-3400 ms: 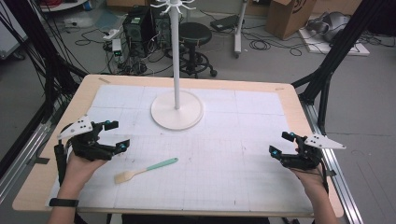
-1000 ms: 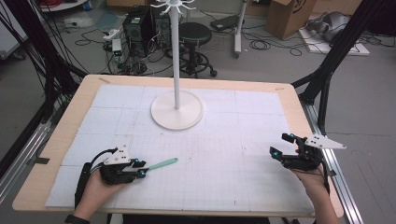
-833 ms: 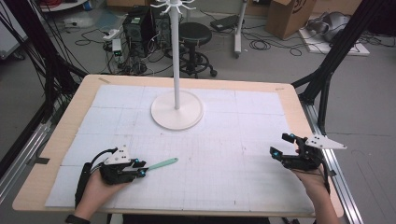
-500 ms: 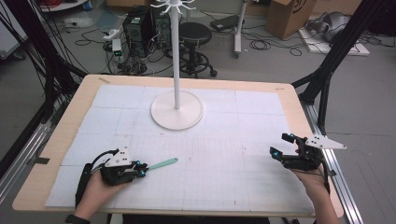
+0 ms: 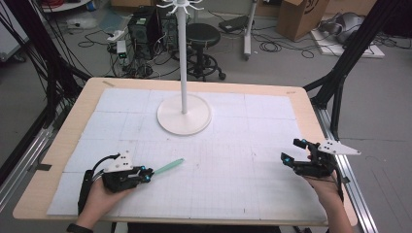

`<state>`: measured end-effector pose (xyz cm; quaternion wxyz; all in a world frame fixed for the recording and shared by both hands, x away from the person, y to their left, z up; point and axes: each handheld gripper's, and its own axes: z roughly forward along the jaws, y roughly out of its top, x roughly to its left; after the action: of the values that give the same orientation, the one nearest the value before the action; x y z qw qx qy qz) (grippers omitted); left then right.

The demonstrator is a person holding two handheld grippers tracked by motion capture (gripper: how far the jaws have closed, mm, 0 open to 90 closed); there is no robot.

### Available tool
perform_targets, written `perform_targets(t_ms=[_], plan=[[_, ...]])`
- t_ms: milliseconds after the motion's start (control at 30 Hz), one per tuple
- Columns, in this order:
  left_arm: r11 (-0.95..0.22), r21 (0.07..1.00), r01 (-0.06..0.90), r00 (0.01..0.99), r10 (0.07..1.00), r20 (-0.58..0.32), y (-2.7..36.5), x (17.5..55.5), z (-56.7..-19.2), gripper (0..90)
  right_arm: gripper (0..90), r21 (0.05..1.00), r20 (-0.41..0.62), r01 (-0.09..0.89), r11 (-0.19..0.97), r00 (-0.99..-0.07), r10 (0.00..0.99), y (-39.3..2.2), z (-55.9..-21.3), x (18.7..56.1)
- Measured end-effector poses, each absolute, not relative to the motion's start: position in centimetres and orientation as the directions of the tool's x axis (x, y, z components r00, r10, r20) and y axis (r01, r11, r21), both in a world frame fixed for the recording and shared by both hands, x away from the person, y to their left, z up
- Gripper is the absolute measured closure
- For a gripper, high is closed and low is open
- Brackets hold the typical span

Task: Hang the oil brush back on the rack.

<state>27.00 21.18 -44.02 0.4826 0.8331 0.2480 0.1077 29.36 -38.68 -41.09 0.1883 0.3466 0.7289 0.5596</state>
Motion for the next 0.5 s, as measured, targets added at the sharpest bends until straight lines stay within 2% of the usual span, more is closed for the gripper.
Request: perform_targets(t_ms=[267,500], plan=[[-0.303,0.919,0.251,0.839,0.542,-0.050,22.0,27.5,-41.0,82.5,15.1,0.947,0.110,0.292,0.135,-0.687,0.718,-38.7,-41.1,29.3],[-0.278,0.938,0.205,0.834,0.552,-0.018,21.7,28.5,-37.5,82.5,15.1,0.945,0.111,0.297,0.139,-0.688,0.717,-38.6,-41.1,29.4]])
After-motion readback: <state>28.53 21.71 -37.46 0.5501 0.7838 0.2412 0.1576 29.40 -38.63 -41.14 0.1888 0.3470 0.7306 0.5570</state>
